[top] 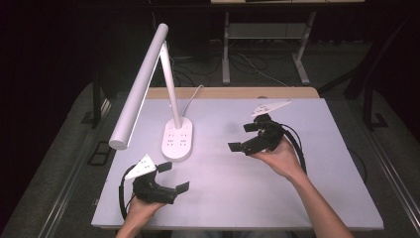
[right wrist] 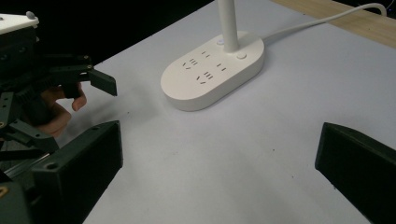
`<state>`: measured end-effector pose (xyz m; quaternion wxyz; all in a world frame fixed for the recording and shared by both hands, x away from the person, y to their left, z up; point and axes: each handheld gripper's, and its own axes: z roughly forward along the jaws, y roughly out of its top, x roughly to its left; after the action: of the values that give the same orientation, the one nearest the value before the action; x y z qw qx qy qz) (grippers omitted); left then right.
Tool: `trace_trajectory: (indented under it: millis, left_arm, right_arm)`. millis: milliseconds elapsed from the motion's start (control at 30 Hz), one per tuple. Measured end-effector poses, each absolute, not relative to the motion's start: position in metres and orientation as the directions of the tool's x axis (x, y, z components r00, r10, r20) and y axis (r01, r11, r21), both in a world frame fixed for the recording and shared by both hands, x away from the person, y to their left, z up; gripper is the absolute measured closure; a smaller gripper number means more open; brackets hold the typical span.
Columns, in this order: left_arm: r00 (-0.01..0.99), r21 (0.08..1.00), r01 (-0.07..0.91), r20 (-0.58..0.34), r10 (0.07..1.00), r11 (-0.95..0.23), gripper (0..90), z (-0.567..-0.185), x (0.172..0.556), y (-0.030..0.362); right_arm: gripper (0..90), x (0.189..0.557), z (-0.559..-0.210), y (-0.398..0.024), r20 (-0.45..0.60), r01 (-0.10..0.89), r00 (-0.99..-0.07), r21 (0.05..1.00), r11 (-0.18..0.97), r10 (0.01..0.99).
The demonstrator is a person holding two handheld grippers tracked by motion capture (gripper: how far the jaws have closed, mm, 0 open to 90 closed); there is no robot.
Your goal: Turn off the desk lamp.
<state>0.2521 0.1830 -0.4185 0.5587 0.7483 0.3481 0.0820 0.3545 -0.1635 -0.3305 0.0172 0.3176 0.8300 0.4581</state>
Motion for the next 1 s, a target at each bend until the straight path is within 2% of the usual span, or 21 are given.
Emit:
trace_trajectory:
  millis: [1000]
  left_arm:
    - [0.737,0.895,0.432,-0.278,0.616,-0.112,0.0,-0.418,0.253,0.185]
  right_arm:
    - [0.8,0.403,-0.331,-0.097,0.244,0.497,-0.817,0.757,0.424,0.523]
